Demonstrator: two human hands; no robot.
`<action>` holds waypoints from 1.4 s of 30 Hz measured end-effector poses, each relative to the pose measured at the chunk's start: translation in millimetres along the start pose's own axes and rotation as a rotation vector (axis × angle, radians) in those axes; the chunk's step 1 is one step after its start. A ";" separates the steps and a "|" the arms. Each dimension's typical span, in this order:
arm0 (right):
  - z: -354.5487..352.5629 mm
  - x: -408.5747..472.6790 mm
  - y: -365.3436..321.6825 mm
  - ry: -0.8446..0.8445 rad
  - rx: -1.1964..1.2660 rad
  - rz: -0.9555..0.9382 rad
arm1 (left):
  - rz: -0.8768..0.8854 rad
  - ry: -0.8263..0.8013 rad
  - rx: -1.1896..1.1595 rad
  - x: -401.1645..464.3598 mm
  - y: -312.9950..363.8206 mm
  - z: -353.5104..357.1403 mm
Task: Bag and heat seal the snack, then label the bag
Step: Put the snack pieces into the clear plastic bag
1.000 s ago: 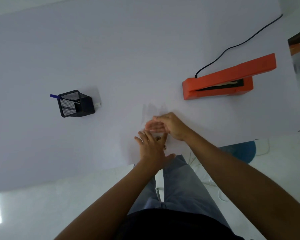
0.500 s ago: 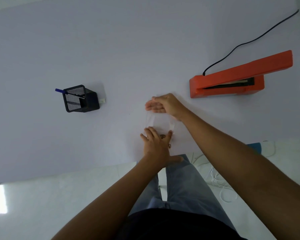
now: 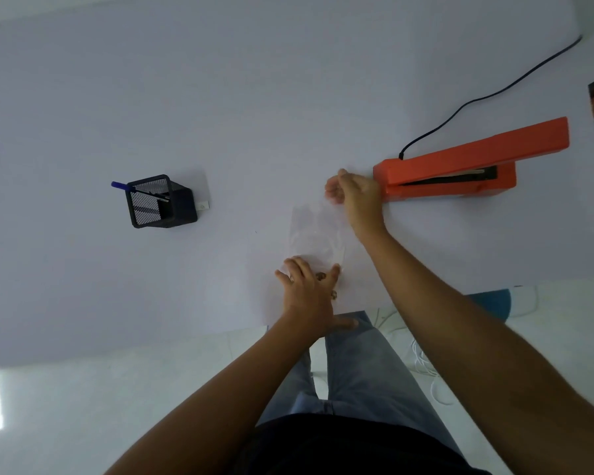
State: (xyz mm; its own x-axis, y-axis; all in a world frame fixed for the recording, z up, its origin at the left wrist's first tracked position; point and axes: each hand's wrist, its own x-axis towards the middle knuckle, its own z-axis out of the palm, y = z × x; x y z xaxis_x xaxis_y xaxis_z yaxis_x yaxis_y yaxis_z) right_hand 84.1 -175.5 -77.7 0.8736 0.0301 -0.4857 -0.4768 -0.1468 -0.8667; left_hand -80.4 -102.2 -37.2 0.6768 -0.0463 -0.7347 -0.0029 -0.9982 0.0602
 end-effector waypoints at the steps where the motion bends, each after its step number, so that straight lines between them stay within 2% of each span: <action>1: -7.4 -13.4 6.7 0.110 -0.103 -0.040 | -0.001 0.000 0.000 -0.5 0.5 0.2; 3: -20.3 -43.1 15.6 0.253 -0.328 -0.075 | -0.003 -0.004 0.013 -0.4 1.4 -0.5; 5: -25.1 -68.5 18.1 0.259 -0.417 -0.008 | -0.006 -0.004 0.025 0.6 1.7 -1.5; 9: -15.7 -84.3 17.2 0.136 -0.339 0.171 | -0.018 0.014 0.027 2.5 0.8 0.0; 16: -7.8 -69.6 13.2 0.009 -0.286 0.323 | -0.024 -0.019 0.015 1.8 0.8 -1.0; 25: -10.9 -86.9 14.6 0.017 -0.176 0.266 | 0.029 -0.009 0.037 -2.6 -8.0 -10.8; 27: -15.5 -95.2 8.3 0.024 -0.161 0.250 | 0.058 0.092 -0.083 -4.8 -19.6 -10.7; 30: -25.7 -106.3 0.5 0.041 -0.151 0.211 | 0.070 0.269 -0.407 -7.8 -55.9 0.9; 34: -43.1 -121.0 -7.0 0.023 -0.154 0.153 | -0.031 0.397 -0.813 -7.0 -89.7 -12.2; 39: -69.7 -129.7 -12.8 -0.004 -0.186 0.071 | 0.238 0.267 -1.137 -0.1 -67.1 -63.2; 42: -96.6 -124.2 -18.2 -0.004 -0.183 0.028 | 0.275 0.278 -1.214 10.3 -44.0 -77.4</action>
State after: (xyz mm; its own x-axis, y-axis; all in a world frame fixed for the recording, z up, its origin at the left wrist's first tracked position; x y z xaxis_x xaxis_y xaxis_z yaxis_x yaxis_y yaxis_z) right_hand -6.3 -272.1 9.4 0.8595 0.0270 -0.5104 -0.4752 -0.3253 -0.8175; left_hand -16.3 -55.7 4.8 0.8923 -0.0887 -0.4426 0.4054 -0.2737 0.8722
